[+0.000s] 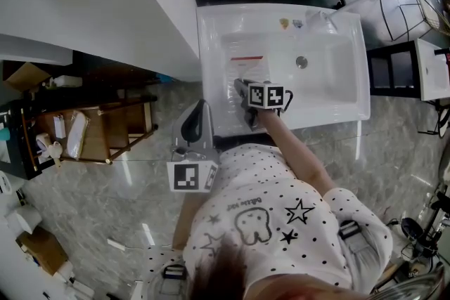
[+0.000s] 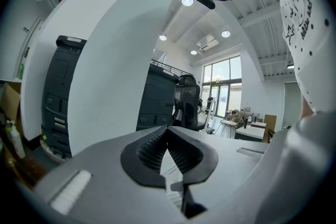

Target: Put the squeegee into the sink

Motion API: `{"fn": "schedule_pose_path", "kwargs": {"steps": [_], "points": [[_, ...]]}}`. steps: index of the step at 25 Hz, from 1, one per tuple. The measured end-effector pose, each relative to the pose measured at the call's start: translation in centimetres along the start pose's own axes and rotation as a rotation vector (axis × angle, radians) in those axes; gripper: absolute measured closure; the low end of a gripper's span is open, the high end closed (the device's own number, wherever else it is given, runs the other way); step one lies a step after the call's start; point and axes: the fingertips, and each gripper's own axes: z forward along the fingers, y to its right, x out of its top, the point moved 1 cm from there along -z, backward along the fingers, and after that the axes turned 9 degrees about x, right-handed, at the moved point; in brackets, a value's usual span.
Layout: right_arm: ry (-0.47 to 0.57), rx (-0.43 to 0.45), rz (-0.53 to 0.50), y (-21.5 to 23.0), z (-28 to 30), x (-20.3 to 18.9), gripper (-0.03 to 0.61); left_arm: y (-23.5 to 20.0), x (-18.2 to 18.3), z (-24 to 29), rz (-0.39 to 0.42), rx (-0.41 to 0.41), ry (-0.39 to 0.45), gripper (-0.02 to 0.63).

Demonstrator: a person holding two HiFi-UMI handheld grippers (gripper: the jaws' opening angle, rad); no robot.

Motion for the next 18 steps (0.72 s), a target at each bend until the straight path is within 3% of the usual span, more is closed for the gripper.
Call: {"fn": "schedule_pose_path", "kwargs": {"steps": [13,18], "points": [[0.02,-0.003,0.012,0.25,-0.12,0.17,0.552,0.59,0.08,0.15,-0.005,-0.008,0.006,0.62],[0.011,-0.046,-0.01,0.9,-0.39,0.32,0.54,0.64,0.0,0.15,-0.027,0.001,0.0,0.62]]}}
